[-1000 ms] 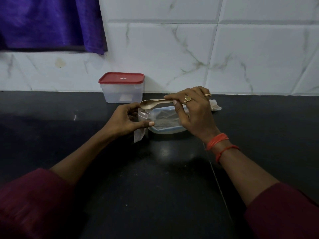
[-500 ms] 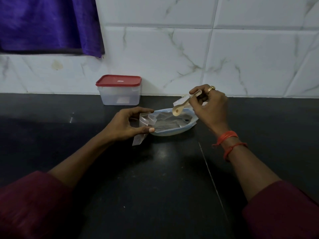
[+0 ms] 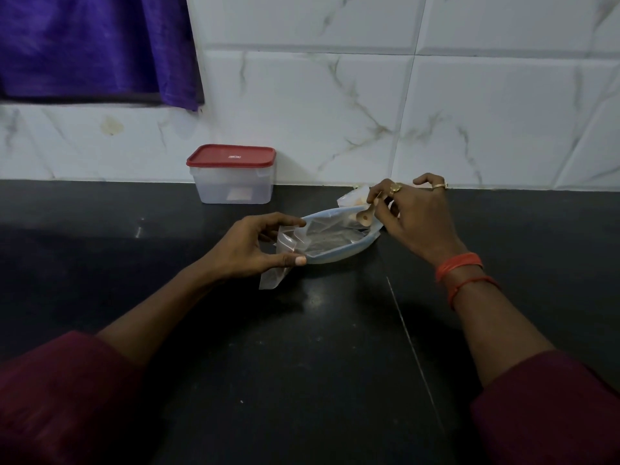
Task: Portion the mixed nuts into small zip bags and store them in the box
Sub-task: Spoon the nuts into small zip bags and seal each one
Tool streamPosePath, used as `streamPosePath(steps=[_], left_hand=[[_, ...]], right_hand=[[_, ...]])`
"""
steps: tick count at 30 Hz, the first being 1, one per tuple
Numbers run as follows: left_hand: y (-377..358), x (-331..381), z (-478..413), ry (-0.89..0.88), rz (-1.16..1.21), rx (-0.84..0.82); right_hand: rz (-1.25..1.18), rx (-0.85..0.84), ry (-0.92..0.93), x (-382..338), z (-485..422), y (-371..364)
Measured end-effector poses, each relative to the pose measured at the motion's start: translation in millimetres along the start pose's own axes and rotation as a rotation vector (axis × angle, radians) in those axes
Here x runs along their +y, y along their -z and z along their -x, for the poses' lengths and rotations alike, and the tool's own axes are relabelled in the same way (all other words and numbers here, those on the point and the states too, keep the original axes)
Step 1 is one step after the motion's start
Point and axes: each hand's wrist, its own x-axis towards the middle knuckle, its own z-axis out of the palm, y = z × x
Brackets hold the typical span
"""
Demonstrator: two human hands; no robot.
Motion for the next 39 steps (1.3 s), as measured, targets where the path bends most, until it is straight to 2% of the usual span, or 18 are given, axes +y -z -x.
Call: streamPosePath(steps=[7,12,15,19,21,25,30,39], left_hand=[[-3.4,9.8,0.0,-0.016,0.018,-0.053],[-5.6,15.1,0.8,-0.031,0.052,-0.070],[-5.0,17.8,0.9,-0.022,0.084,-0.077],[4.5,17.9,0.3,-0.008,0.133,-0.005],[13.3,14.3,-0.5,0.029,0.102,0.050],[31.9,-2.8,2.2,0.127,-0.080,0.080],[37.9,-16.4,6.6,0.204,-0.095,-0.043],[41.0,-17.0,7.4,0.209,0.031,-0.249]], right_hand=[[-0.153,-0.062,-0.012,4.3,-1.9,-4.8],[-0.303,0.010,-0.148,13.2,0.7,-8.7],[-0.379,-0.023,-0.263,12.5,2.8,-12.1],[-0.554,0.041,-0.443,9.8,2.0,-20.5],[-0.632,0.085,-0.516,9.3,1.0,-23.8],[-0.666,0.086,-0.551,7.1,1.3,-26.8],[-0.682,0.083,-0.553,7.3,1.9,-27.6],[-0.650,0.069,-0.556,8.3,1.7,-28.3]])
